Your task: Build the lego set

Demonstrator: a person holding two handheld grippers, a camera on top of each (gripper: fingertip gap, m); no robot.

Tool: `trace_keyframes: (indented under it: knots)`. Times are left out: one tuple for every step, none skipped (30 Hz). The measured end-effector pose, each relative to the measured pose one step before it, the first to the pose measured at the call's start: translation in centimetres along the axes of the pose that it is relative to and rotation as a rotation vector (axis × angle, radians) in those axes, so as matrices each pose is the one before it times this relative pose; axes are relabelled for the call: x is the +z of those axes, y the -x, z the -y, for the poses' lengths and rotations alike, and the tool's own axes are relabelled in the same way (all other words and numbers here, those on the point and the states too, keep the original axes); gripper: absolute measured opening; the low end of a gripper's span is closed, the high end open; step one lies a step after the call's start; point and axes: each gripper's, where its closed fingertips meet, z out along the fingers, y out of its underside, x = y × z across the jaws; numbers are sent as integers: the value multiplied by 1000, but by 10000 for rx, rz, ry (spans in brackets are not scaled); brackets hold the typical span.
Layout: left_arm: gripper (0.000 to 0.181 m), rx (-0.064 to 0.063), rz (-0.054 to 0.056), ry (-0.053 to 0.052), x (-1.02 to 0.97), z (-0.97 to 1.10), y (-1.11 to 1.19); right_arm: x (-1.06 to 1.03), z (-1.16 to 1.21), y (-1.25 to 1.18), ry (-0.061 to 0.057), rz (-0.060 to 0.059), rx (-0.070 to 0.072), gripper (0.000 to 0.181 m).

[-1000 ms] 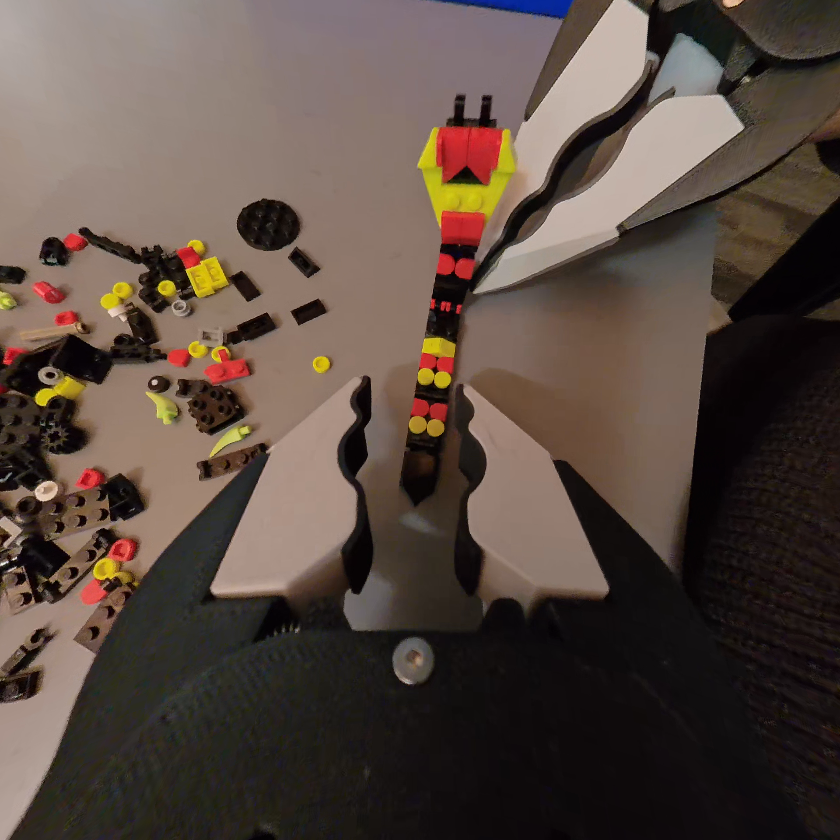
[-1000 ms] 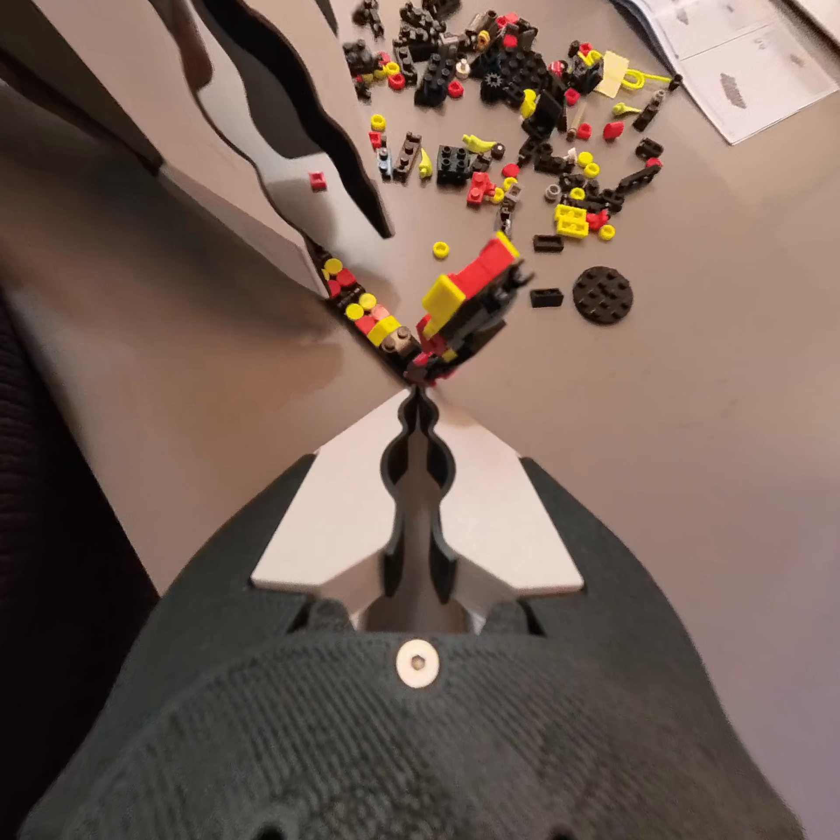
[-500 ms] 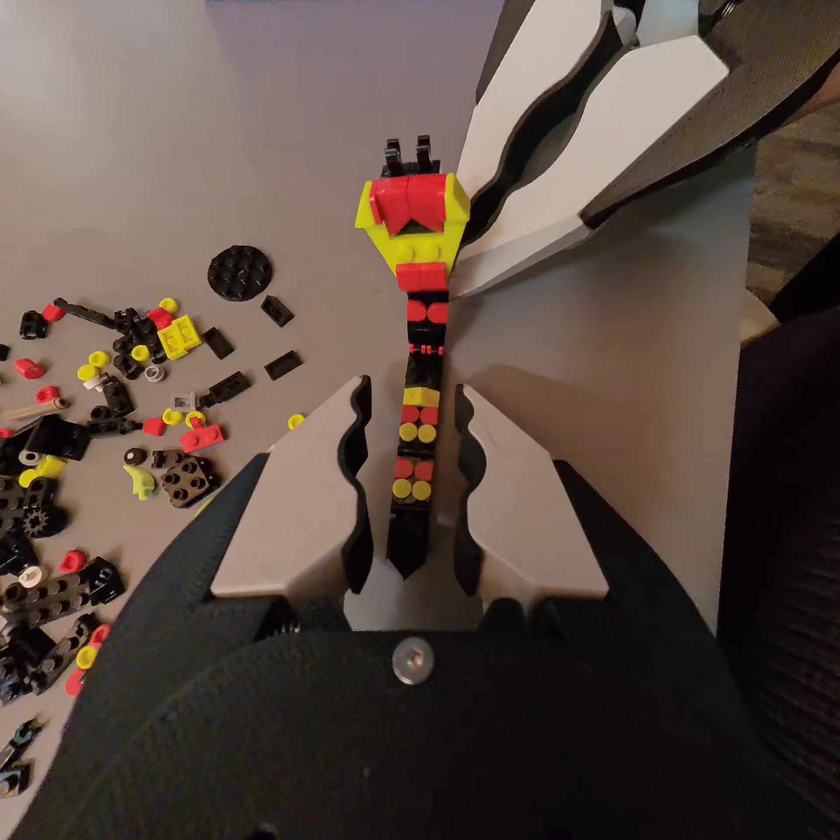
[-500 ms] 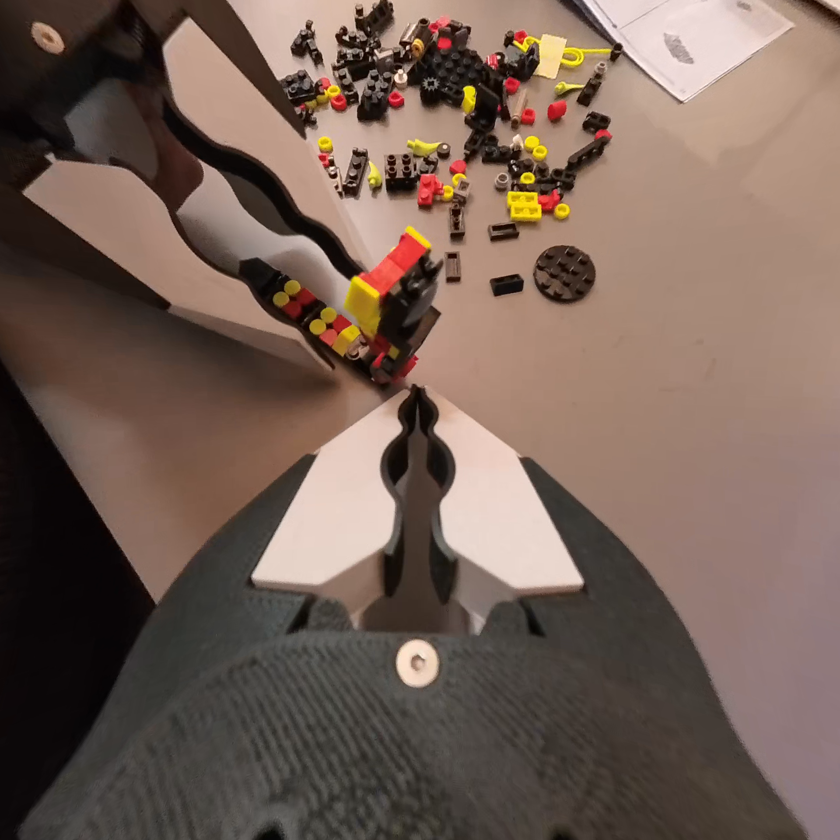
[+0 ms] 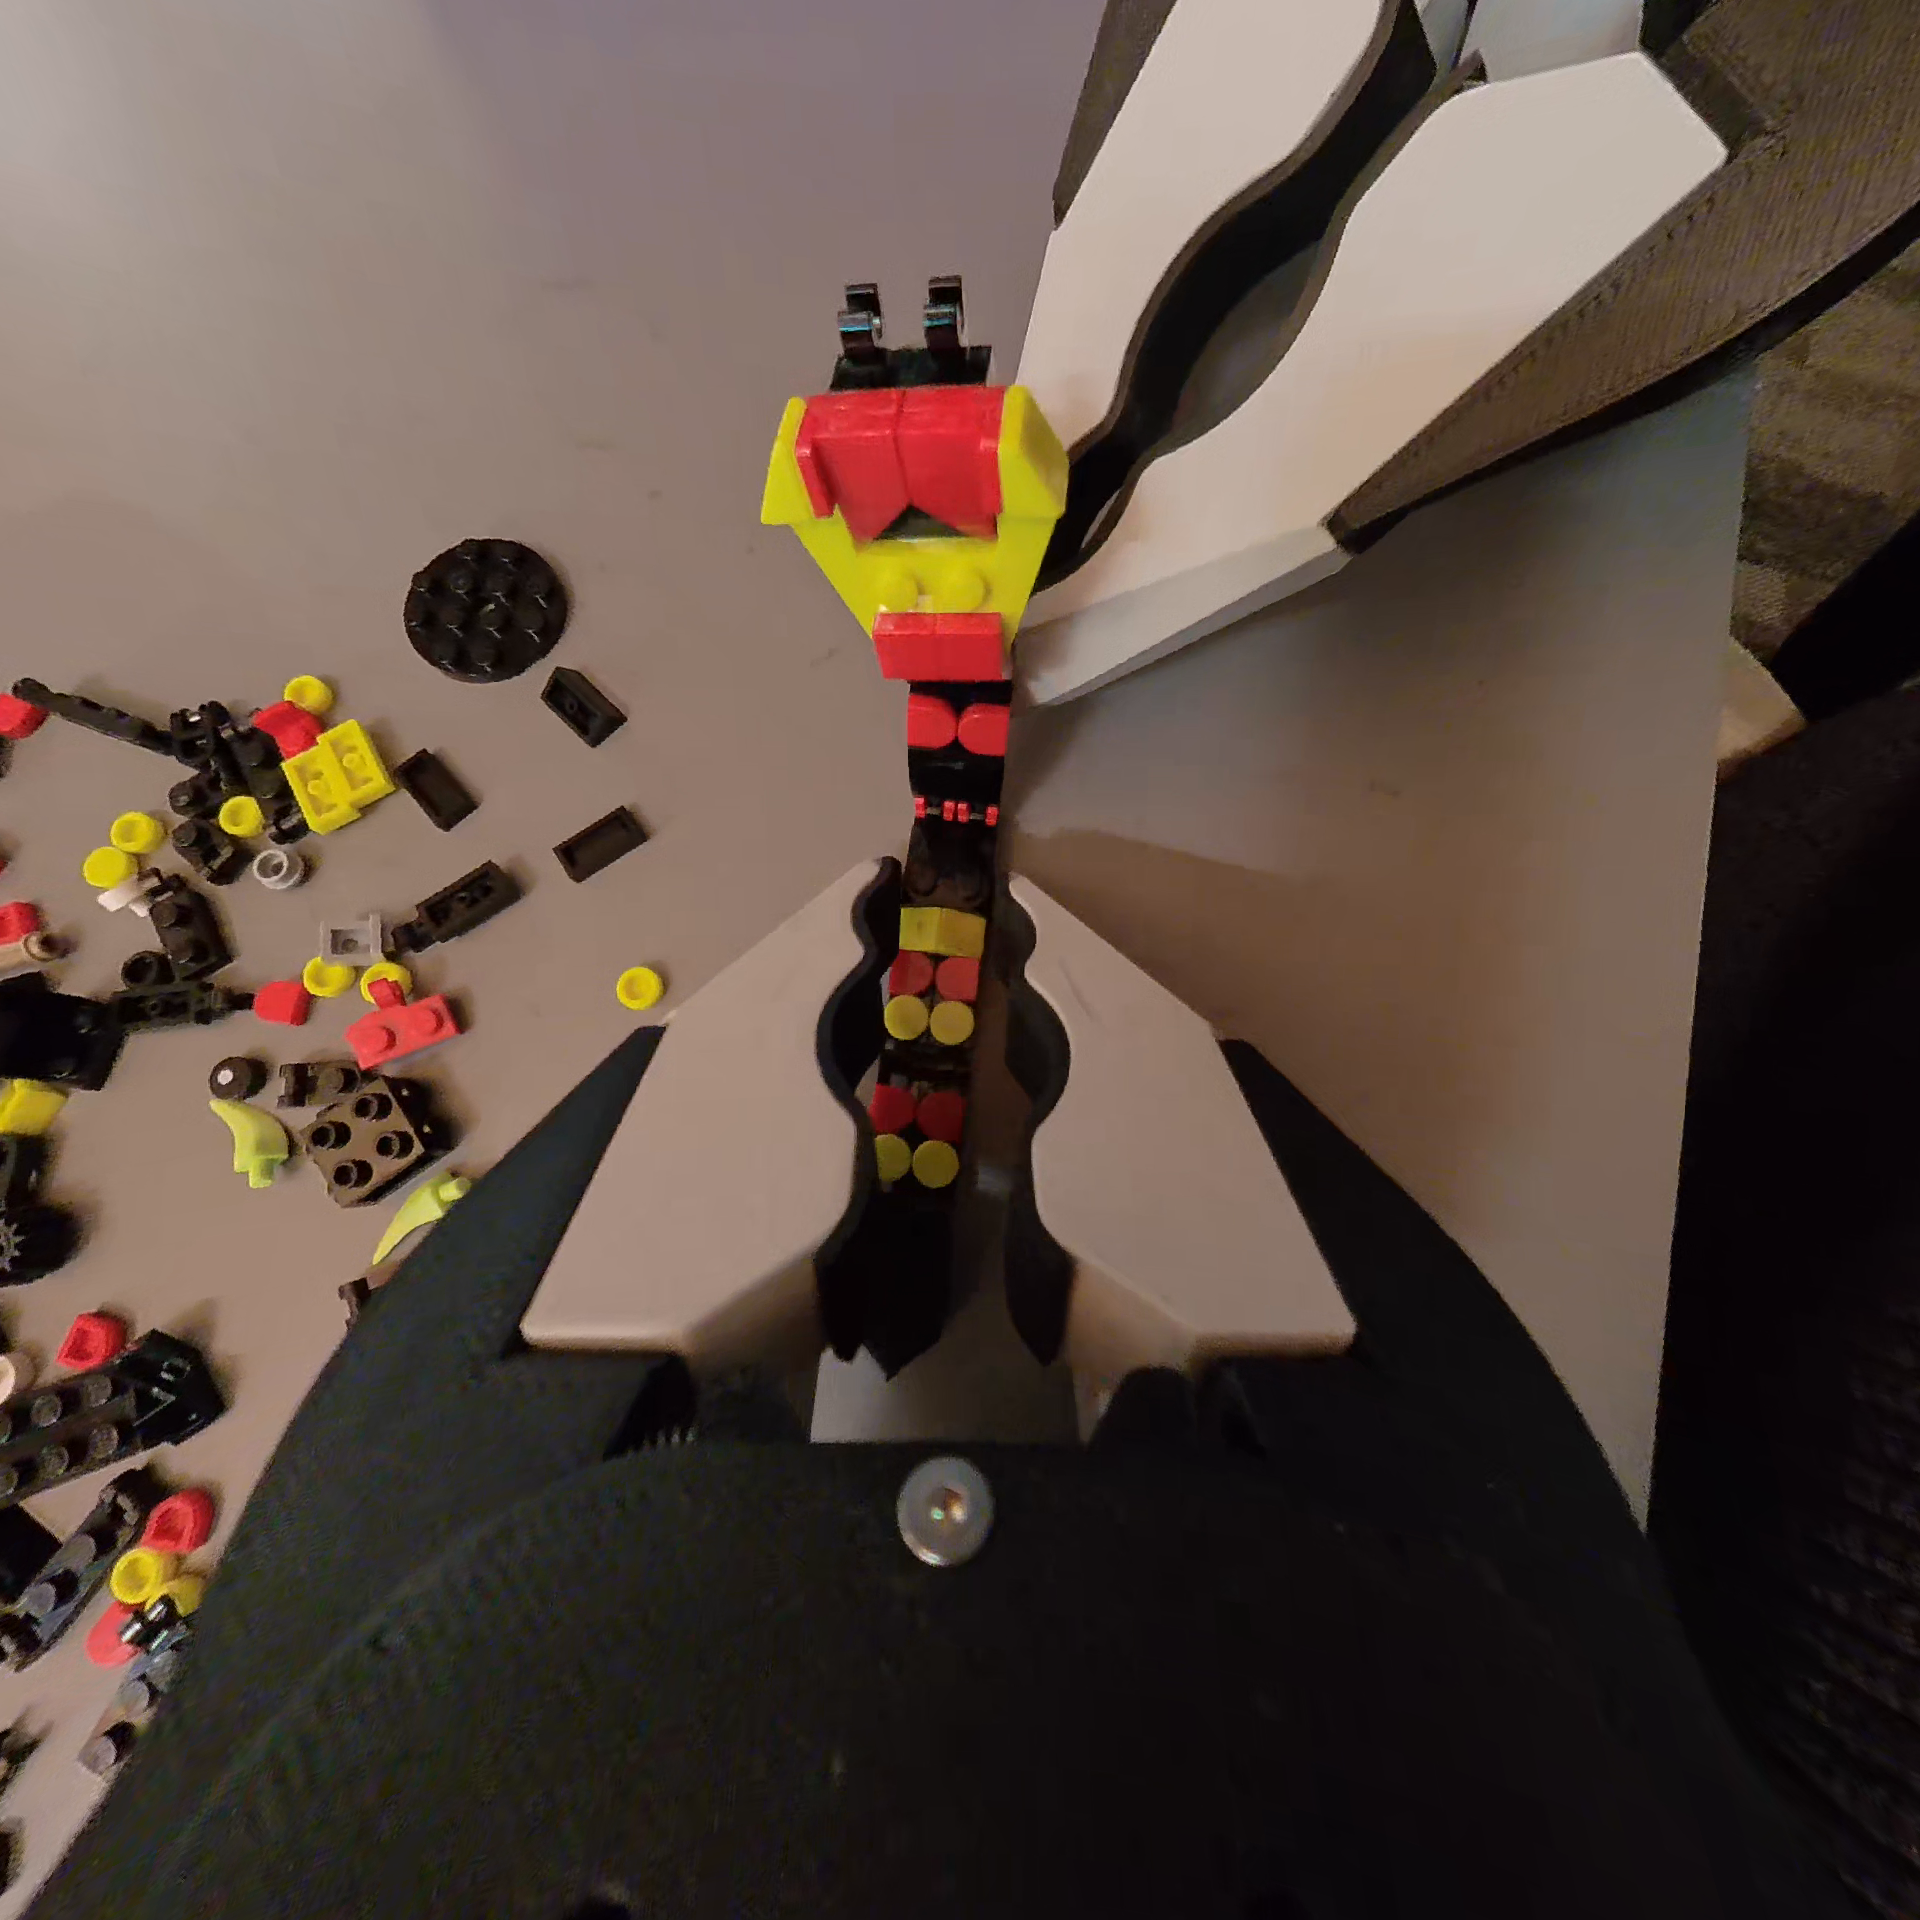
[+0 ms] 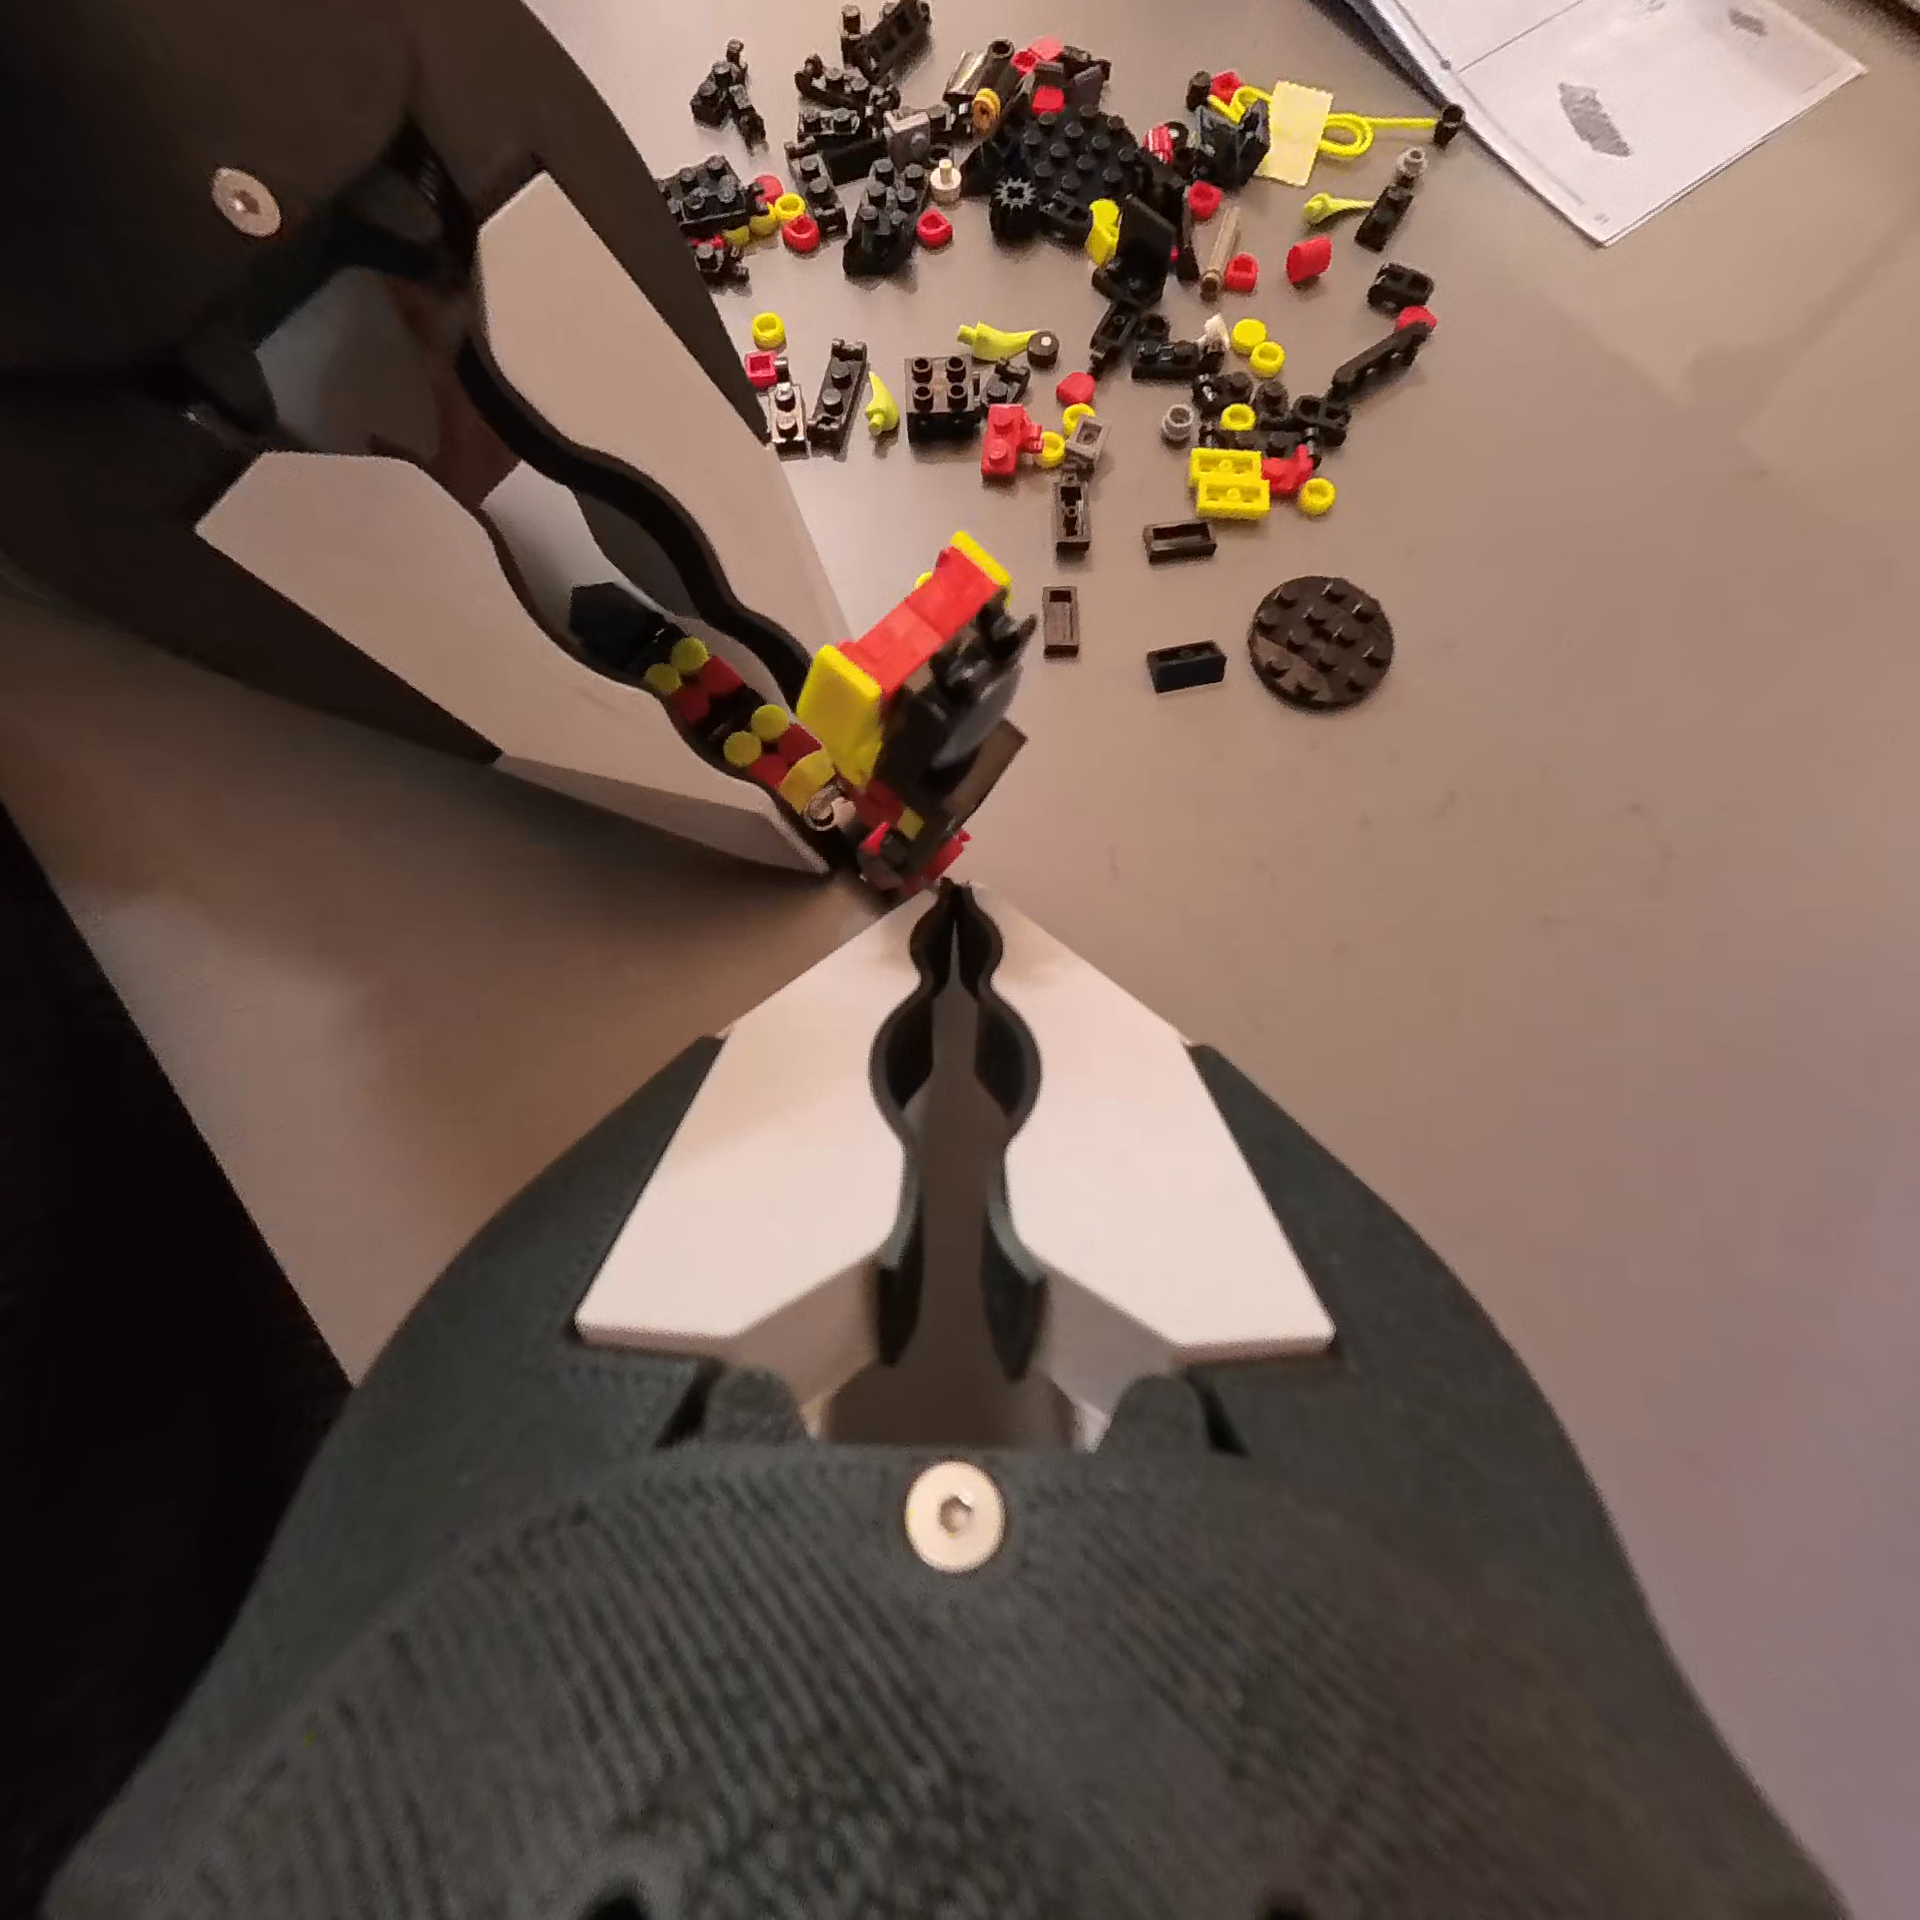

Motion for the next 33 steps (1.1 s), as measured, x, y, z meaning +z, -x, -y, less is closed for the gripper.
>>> trace_keyframes:
  knots:
    - [15,-11,-43,6,3,-15,-14,1,3,5,-2,20,20,0]
    - [15,-7,-46,33,-21,-30,-10,10,15,30,-7,33,22,0]
    - [15,-27,-52,52,-26,-34,-30,10,9,32,2,33,16,0]
    - [15,-36,-43,64,-24,-40,-41,15,-11,38,15,17,-3,0]
    - [15,-37,-38,60,-17,-44,-44,23,-8,52,21,10,-36,0]
    - [15,-11,-24,52,-17,-39,-56,32,-34,34,31,-1,-59,0]
    - [15,-1,1,47,-19,-24,-37,39,-32,39,39,-12,-47,0]
    - [16,0,23,35,-7,-18,-14,46,-12,8,21,-24,-26,0]
    - [16,10,27,16,-1,-14,-3,30,-10,7,16,-4,0,0]
    - [16,17,10,9,-1,-8,-9,4,1,17,5,13,22,0]
    - [16,-10,-16,14,-5,-14,-11,2,-3,27,8,23,16,0]
    - [16,-24,-10,10,-2,-8,-12,-5,-3,9,-4,9,22,0]
    - [16,4,3,3,-4,-7,-3,10,14,4,-6,7,35,0]
    - [16,7,12,2,0,-2,0,17,6,1,-4,2,22,0]
    - [16,12,12,0,-5,-5,6,17,5,1,-3,3,20,0]
    - [16,13,7,2,0,-2,-3,11,-1,-2,-3,3,22,0]
    - [16,1,2,-4,3,5,4,35,-4,10,-4,8,36,0]
    - [16,-3,-2,-3,3,-10,-1,30,3,16,-1,14,43,0]
    - [16,5,-2,0,0,-1,1,38,-4,-7,0,0,19,0]
    - [16,-7,5,-7,-8,-4,9,35,-7,-20,1,-7,34,0]
    - [16,2,8,-6,3,-8,7,26,13,-5,-2,-4,29,0]
    - [16,11,7,2,-4,-5,8,15,8,-6,-11,-7,6,0]
    - [16,-3,5,-9,-6,0,13,13,6,-10,-9,-14,14,0]
    - [16,-4,3,-17,4,1,0,4,-13,-15,4,-12,3,0]
    - [16,-11,8,-23,-6,10,5,-24,-34,-29,16,-15,5,0]
    - [16,-12,14,-22,14,15,6,-111,-17,-52,11,-33,61,0]
    - [16,-18,17,-29,10,15,0,-231,56,-59,-38,-43,121,0]
    - [16,-21,23,-29,1,6,0,-351,76,-117,-92,-96,156,0]
    - [16,-17,24,-21,4,4,10,-402,49,-201,-100,-165,94,5]
    - [16,-30,25,-19,9,7,-1,-395,-24,-230,-65,-224,1,12]
    - [16,-36,22,-12,2,10,10,-327,-10,-233,-63,-256,-66,19]
    - [16,-26,22,-9,11,3,3,-210,45,-107,-73,-198,-116,30]
    - [16,-25,21,-12,2,11,16,-86,175,93,-86,-70,-119,38]
